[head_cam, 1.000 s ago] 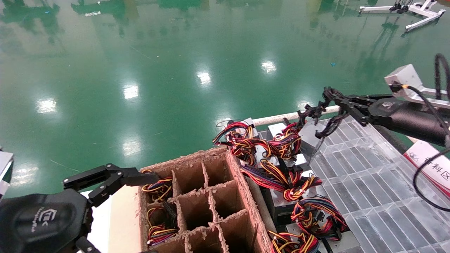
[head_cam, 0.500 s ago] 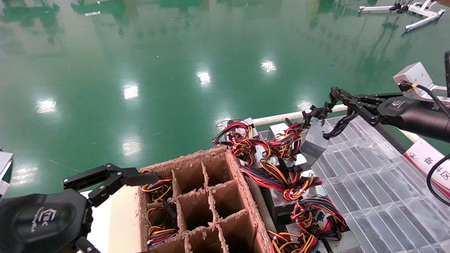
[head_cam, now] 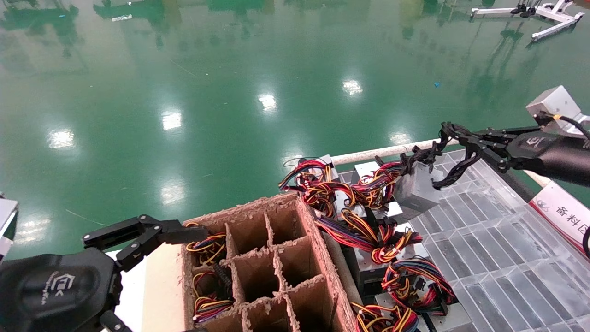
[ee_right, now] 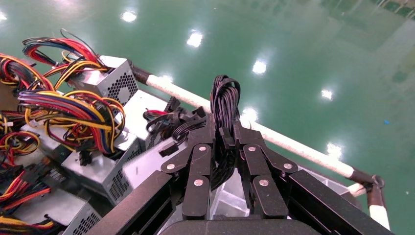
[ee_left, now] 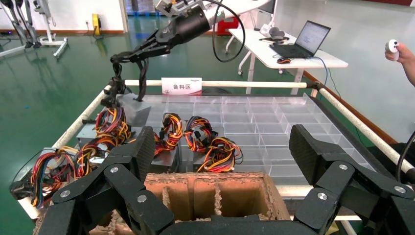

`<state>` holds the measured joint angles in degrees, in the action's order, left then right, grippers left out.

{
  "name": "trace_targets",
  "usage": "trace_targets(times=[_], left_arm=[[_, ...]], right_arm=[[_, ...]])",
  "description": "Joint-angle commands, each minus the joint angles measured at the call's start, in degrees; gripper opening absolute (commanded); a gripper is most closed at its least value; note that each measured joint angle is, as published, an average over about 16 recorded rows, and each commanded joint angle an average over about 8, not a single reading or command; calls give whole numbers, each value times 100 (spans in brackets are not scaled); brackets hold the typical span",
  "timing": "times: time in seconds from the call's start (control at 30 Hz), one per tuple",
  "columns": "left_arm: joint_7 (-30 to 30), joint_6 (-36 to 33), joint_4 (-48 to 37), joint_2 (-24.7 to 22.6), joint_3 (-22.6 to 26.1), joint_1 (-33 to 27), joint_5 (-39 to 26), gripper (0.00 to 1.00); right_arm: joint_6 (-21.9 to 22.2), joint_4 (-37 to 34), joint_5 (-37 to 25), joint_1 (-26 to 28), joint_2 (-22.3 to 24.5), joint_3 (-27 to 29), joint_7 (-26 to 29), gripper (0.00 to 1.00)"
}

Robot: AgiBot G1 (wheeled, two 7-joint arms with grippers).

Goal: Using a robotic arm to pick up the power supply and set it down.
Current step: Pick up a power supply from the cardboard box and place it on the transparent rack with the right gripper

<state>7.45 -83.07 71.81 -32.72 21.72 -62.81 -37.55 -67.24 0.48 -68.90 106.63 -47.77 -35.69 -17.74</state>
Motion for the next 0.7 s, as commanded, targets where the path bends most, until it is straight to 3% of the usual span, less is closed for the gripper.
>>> trace_targets(times=[0.03, 0.33, 0.57, 0.6, 0.7], left_arm=[[0, 0, 0, 0, 0, 0, 0, 100], [0, 0, 0, 0, 0, 0, 0, 100], [0, 0, 0, 0, 0, 0, 0, 100], [0, 0, 0, 0, 0, 0, 0, 100], [0, 0, 0, 0, 0, 0, 0, 100]], right_arm=[[6, 9, -26, 36, -7, -18, 13, 0], [-65, 18, -171, 140, -57, -119, 55, 0], [187, -38, -195, 123, -306, -136, 130, 1], [240, -48, -196, 109, -347, -137, 137, 5], [359, -70, -199, 76, -438, -139, 154, 42]])
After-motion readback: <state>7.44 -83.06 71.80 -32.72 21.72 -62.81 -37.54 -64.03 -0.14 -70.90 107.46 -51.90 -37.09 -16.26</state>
